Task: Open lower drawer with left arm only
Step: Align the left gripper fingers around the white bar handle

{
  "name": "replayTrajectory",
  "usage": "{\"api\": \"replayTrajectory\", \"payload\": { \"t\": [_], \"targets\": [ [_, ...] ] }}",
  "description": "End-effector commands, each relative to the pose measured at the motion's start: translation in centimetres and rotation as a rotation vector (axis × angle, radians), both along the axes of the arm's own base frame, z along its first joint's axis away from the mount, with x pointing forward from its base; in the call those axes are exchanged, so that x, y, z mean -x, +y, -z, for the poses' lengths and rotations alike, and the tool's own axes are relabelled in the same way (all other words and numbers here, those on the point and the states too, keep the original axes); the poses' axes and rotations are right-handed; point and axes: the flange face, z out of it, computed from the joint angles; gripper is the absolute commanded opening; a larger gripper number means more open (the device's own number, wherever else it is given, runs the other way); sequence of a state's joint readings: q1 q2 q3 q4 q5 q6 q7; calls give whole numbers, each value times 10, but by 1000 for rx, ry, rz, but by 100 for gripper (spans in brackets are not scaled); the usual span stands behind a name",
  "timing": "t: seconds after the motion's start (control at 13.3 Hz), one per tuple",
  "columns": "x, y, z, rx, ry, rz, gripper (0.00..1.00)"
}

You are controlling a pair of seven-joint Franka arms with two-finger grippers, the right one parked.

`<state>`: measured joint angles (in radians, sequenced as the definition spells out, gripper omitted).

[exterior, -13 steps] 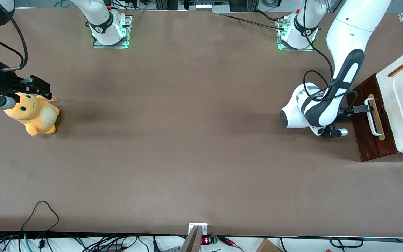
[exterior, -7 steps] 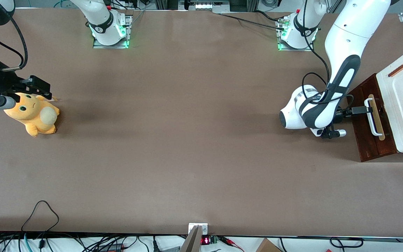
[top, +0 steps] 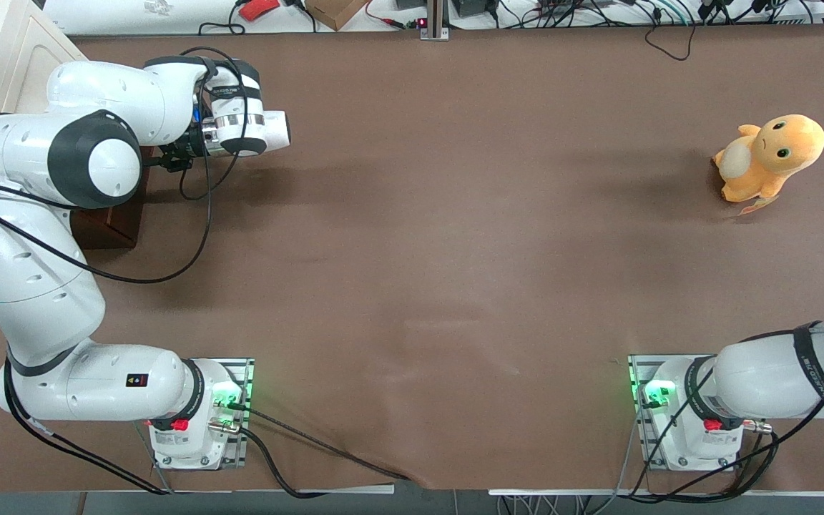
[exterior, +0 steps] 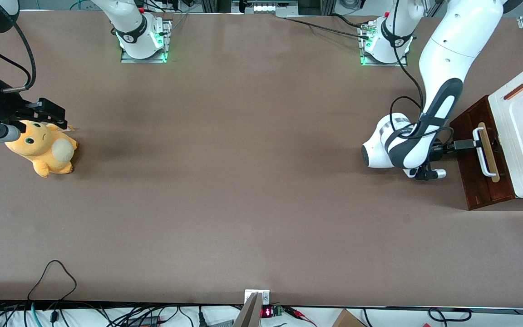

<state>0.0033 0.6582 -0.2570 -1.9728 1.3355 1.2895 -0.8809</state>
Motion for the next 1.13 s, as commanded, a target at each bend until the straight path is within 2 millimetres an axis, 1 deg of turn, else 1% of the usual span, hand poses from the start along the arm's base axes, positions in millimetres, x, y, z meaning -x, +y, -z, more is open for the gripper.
{"api": "replayTrajectory", "payload": {
  "t": [0.0, 0.08, 0.15, 0.38, 0.75, 1.05],
  "targets": [
    [0, 20, 5, 1, 28, -12, 100],
    [-2, 21, 5, 15, 41, -14, 100],
    [-3, 26, 4, 20, 41, -25, 100],
    [-4, 23, 5, 42, 50, -20, 100],
    [-3, 25, 6, 45, 55, -26, 100],
    [-2, 32, 5, 45, 55, -39, 100]
  ]
}}
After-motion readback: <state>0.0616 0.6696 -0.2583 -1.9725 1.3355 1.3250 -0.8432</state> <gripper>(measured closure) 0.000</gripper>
